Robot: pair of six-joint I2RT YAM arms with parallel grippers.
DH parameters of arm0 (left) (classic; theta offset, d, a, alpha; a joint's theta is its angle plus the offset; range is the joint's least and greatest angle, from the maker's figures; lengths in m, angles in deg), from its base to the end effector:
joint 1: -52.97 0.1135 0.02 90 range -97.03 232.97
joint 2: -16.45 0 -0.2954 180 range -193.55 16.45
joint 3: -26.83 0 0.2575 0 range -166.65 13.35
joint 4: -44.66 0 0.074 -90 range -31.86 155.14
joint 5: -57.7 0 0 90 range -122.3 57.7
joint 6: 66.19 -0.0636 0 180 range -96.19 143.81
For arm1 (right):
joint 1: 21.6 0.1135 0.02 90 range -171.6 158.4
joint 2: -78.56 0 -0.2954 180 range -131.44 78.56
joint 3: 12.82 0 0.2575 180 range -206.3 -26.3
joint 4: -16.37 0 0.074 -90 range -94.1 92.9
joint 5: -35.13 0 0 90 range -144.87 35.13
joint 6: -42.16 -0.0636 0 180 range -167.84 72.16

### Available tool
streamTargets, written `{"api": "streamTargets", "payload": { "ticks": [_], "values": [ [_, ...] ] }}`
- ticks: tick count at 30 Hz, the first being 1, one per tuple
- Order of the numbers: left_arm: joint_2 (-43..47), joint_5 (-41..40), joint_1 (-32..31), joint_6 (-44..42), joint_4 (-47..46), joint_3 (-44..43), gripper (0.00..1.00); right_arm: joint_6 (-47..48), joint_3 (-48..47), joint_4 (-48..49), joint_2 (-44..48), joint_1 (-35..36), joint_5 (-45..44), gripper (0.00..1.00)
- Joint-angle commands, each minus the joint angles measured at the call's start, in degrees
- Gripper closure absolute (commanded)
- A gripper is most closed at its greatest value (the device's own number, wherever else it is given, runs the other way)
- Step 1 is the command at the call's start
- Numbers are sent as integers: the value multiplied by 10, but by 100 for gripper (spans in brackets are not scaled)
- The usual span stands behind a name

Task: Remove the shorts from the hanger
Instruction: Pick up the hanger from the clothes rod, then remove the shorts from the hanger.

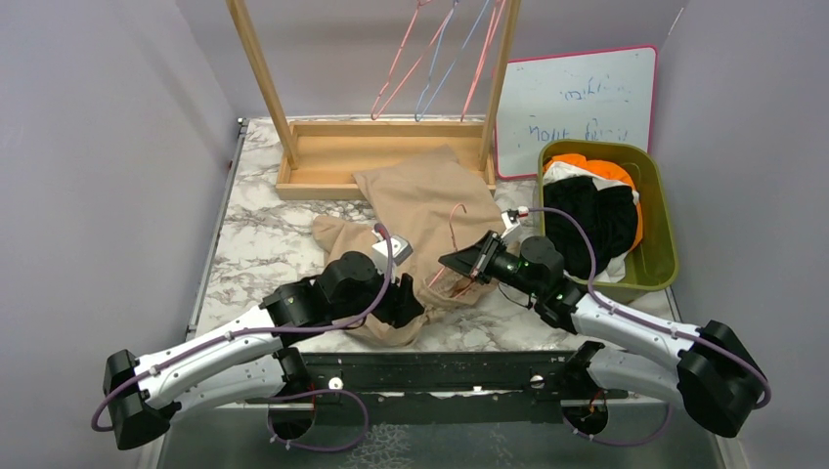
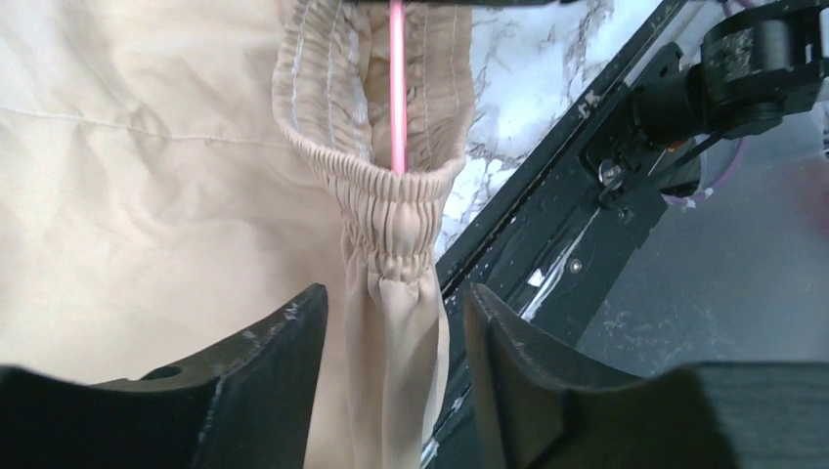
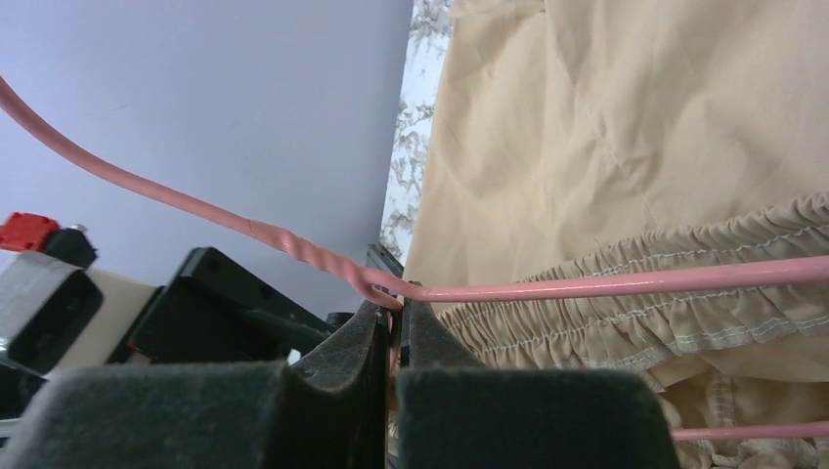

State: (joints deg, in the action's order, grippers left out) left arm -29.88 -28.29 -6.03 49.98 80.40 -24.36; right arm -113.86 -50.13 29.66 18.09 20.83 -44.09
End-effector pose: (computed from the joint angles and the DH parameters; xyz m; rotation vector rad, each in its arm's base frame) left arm 0.0943 -0.1656 0.2784 0.6817 2.1552 -0.9256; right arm 0.1733 0.1745 0.2459 0.2543 1.9964 1.4796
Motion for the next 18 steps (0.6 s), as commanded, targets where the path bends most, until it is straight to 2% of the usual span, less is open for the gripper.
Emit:
{"api": "streamTargets", "payload": {
  "ticks": [1,6,10,15,18],
  "values": [
    [-10,-23,-4,-5,-26,-36,42,-6,14,5,14,5,-9,99],
    [-74,-29,-4,-8,-29,-65,44,-4,14,1,17,4,-4,99],
    [-110,-43,-4,-14,-29,-84,60,-2,10,-8,21,5,-4,99],
    [-86,-92,-4,1,-23,-79,99,6,6,-29,38,4,-17,99],
    [-24,-125,-4,16,-20,-50,100,26,-3,-69,47,4,-37,99]
  ]
}}
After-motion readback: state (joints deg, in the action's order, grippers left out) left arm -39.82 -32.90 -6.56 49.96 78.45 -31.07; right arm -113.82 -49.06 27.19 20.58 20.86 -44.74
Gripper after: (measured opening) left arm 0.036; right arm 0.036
